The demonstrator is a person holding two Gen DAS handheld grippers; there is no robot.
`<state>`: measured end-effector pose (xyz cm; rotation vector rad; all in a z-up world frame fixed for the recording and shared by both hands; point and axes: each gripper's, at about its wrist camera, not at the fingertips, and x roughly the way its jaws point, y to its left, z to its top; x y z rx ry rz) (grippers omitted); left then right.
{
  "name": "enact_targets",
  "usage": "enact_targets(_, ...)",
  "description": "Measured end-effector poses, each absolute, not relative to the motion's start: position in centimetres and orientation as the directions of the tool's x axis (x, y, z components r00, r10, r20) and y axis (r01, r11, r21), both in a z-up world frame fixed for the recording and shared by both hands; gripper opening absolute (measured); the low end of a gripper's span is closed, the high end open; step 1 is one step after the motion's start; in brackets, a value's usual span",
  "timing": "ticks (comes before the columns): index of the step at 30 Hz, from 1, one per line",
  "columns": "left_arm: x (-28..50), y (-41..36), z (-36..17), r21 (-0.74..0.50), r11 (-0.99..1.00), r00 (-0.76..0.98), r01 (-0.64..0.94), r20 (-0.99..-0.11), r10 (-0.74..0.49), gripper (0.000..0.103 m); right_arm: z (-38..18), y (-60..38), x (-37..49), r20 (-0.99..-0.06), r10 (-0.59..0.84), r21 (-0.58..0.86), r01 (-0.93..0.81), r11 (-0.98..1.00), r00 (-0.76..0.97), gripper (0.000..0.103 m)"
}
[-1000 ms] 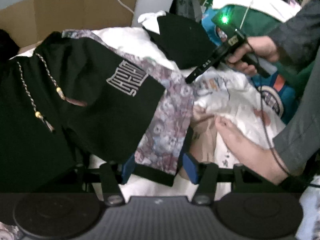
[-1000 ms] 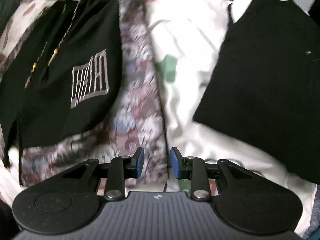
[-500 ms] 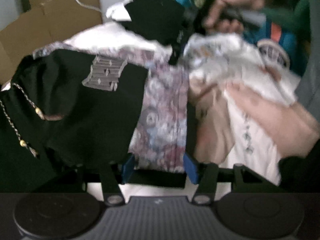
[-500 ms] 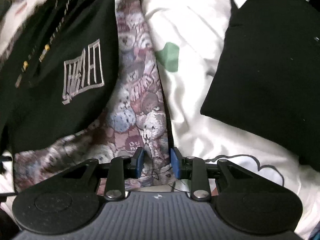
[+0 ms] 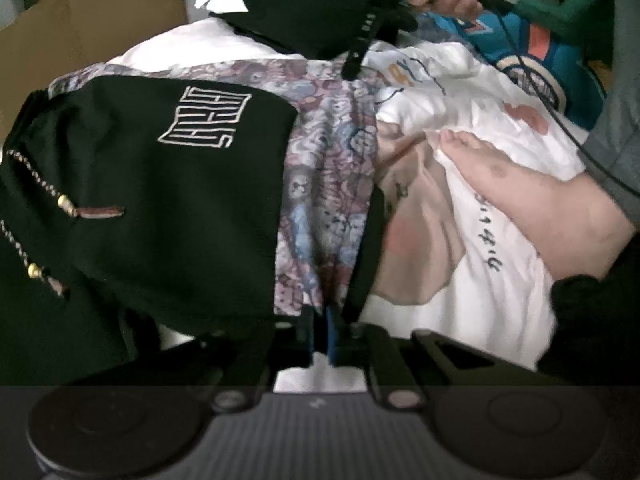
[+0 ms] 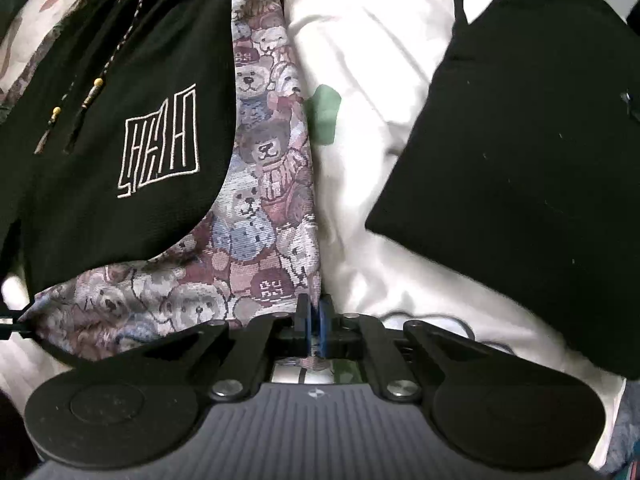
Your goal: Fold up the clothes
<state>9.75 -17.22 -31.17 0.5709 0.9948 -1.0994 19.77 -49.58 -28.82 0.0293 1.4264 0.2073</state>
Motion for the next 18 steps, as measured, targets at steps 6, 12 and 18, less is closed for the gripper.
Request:
enact_targets(6,10.1,-16.3,-31.2,-0.144,0.415,0.067,0.898,-0.888,-0.455,0.017,-28.5,-48.4,19.6,-0.985,0.141,0.123,-0.164,0.979,0.098,0.009)
enact_targets(12,9.2,-15.9,-30.2,-0.153,0.388,0.068,0.909,-0.863,-0.5,0.023,-27.5,-49.1,19.4,-0.974,0.161,0.143,-0.119,0.982,0.159,0.027)
enact_targets(18,9.2,-15.9,-29.8,-0.139,0.403,0.116,0.905,-0.83,-0.546,0.023,-27.2,-50.8,19.7,-0.969,0.141,0.124,-0.093,0.988,0.202,0.028)
